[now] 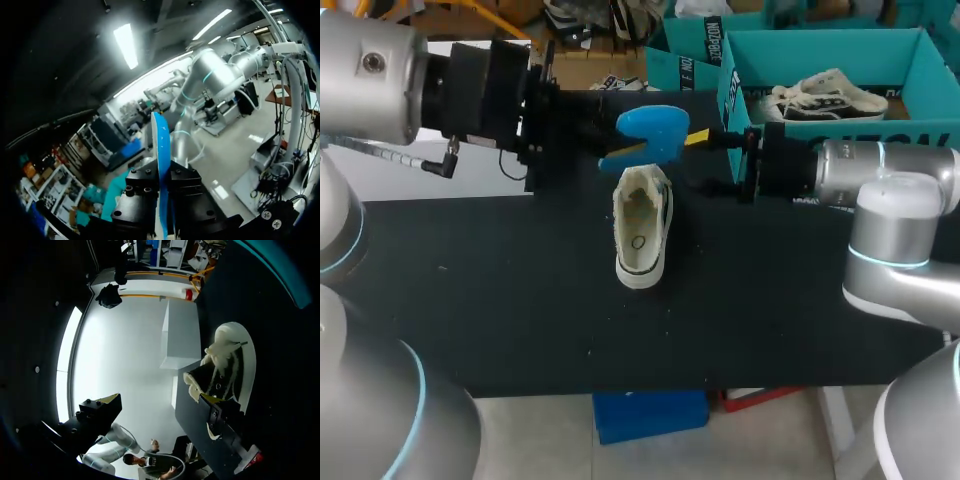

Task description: Take the shoe out of the shoebox, open the shoe tongue, remove and reinsert the insole, then place the shoe into the shoebox

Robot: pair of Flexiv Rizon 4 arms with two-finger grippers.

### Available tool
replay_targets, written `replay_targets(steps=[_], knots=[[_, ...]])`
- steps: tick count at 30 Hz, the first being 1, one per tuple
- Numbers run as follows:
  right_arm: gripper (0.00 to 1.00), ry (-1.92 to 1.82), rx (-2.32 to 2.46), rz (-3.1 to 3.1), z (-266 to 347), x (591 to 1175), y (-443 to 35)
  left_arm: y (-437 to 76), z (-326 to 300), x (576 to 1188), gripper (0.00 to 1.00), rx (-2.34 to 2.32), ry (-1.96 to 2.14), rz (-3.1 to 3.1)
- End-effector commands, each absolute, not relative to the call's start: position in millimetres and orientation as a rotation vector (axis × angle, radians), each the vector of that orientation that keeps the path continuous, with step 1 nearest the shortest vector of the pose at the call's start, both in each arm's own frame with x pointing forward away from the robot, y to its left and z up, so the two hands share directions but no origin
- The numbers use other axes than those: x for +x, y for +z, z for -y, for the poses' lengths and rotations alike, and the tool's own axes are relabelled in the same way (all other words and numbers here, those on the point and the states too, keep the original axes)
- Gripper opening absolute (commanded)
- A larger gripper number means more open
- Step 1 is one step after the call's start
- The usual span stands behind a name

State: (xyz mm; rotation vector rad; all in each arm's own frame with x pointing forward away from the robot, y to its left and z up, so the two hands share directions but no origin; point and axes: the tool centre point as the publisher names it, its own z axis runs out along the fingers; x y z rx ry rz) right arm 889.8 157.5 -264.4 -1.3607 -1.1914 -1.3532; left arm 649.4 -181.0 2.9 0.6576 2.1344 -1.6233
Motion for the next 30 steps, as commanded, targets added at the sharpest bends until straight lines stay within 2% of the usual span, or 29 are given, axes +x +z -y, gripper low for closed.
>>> replay_targets(steps=[1, 11, 30], knots=[[1.00, -1.356, -1.364, 1.191, -160, 890, -265, -42, 161, 606, 0.00, 0.747, -1.586, -1.898], [1.00, -1.356, -1.364, 1.191, -160, 890, -265, -119, 123, 561, 0.00, 0.879, -1.431, -1.699], [1.00, -1.356, -1.364, 1.191, -160, 890, -265, -233, 113, 551, 0.00, 0.967, -1.311, -1.518]])
